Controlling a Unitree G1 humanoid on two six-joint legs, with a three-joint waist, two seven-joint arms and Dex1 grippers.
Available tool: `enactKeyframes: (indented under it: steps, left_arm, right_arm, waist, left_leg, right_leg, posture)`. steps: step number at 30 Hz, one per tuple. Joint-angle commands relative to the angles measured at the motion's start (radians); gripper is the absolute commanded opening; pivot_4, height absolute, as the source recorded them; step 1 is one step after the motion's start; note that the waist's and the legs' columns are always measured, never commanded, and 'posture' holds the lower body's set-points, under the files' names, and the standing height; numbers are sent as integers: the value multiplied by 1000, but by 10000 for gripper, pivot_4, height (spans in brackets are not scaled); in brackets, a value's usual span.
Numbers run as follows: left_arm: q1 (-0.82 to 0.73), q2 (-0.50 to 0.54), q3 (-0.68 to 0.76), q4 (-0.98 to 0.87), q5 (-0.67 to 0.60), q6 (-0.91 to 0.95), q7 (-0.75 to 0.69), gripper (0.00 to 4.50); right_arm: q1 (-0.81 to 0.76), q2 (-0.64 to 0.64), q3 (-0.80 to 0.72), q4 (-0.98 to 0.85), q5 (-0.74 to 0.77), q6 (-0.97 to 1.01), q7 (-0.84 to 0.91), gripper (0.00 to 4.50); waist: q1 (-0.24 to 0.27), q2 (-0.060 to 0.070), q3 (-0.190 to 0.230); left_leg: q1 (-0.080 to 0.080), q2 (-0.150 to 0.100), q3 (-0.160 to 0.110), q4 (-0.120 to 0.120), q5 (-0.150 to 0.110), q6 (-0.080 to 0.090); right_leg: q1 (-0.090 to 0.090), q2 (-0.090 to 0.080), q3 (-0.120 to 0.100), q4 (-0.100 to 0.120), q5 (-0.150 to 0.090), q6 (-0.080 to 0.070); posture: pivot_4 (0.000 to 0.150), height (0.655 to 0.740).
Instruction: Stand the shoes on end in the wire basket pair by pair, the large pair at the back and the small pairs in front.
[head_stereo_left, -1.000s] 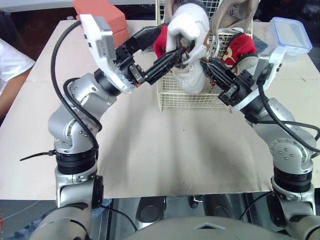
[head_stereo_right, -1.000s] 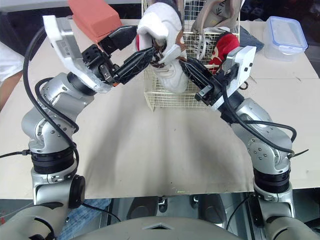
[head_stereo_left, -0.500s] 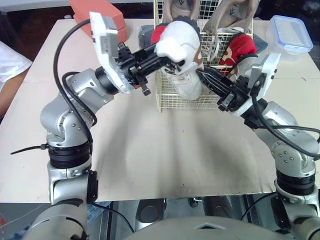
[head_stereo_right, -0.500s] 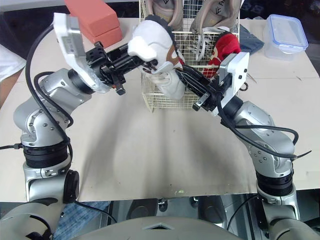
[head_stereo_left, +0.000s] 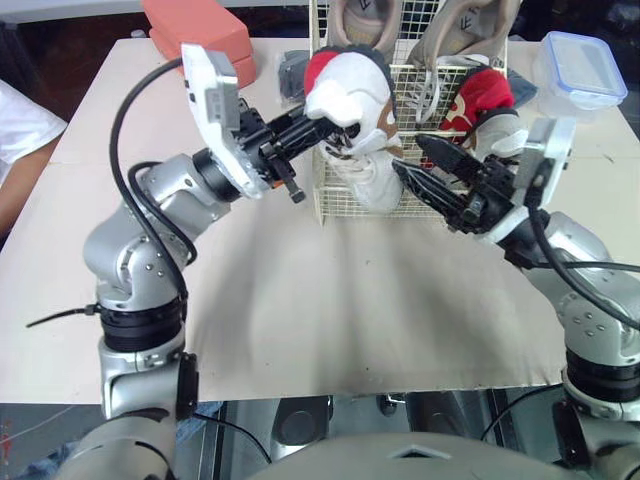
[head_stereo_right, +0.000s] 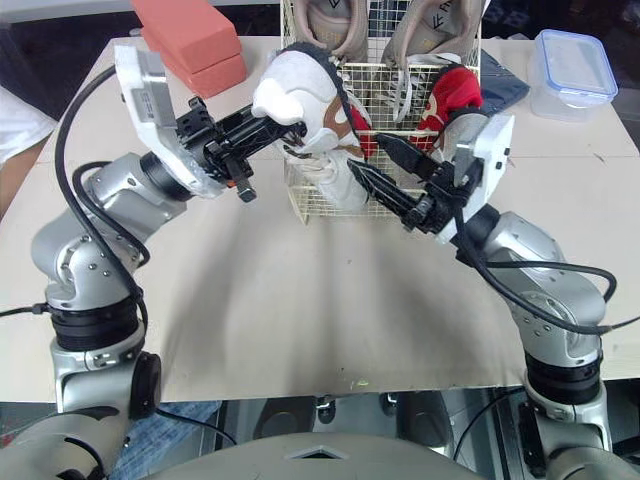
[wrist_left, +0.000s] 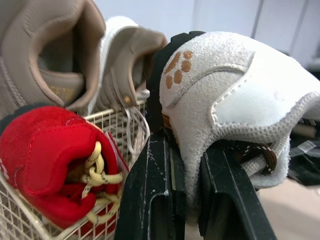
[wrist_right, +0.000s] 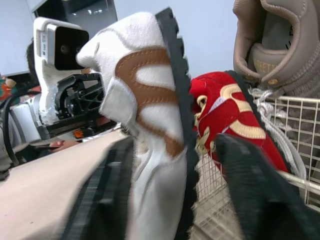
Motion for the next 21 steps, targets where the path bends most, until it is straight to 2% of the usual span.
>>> enactKeyframes:
  steps: [1, 2, 6, 10, 21]
  left_arm:
    - [26, -69, 4, -107, 125, -153, 110, 174]
    - [37, -89, -3, -122, 156, -183, 130, 174]
    - [91, -148, -41, -178, 262, -246, 216, 174]
    - [178, -162, -83, -218, 329, -276, 234, 174]
    - [332, -185, -132, -154, 476, -422, 239, 174]
  right_arm:
    - [36, -9, -55, -66, 61, -25, 18, 41428]
    - [46, -8, -63, -71, 72, -33, 22, 44605]
    - [83, -16, -100, -75, 86, -56, 26, 44605]
    - [117, -20, -124, -66, 63, -103, 56, 44605]
    - [344, -31, -133, -25, -145, -378, 283, 44605]
  waist:
    - [0, 0, 0]
    - [0, 0, 0]
    - [0, 0, 0]
    - [0, 0, 0]
    - [0, 1, -1]
  left_leg:
    - [0, 0, 0, 0, 0, 0]
    - [0, 0, 0, 0, 0, 0]
    - [1, 0, 0, 0, 0, 1]
    - [1, 0, 0, 0, -1, 2]
    - [2, 0, 1, 0, -2, 4]
  right_leg:
    - [0, 0, 0, 0, 0, 0]
    - [0, 0, 0, 0, 0, 0]
    - [0, 0, 1, 1, 0, 0]
    - [1, 0, 1, 1, 0, 0]
    - [1, 1, 1, 0, 0, 1]
  posture:
    - [1500, 6860]
    - [1500, 6860]
    - [1500, 6860]
    - [1500, 6860]
    - [1500, 6860]
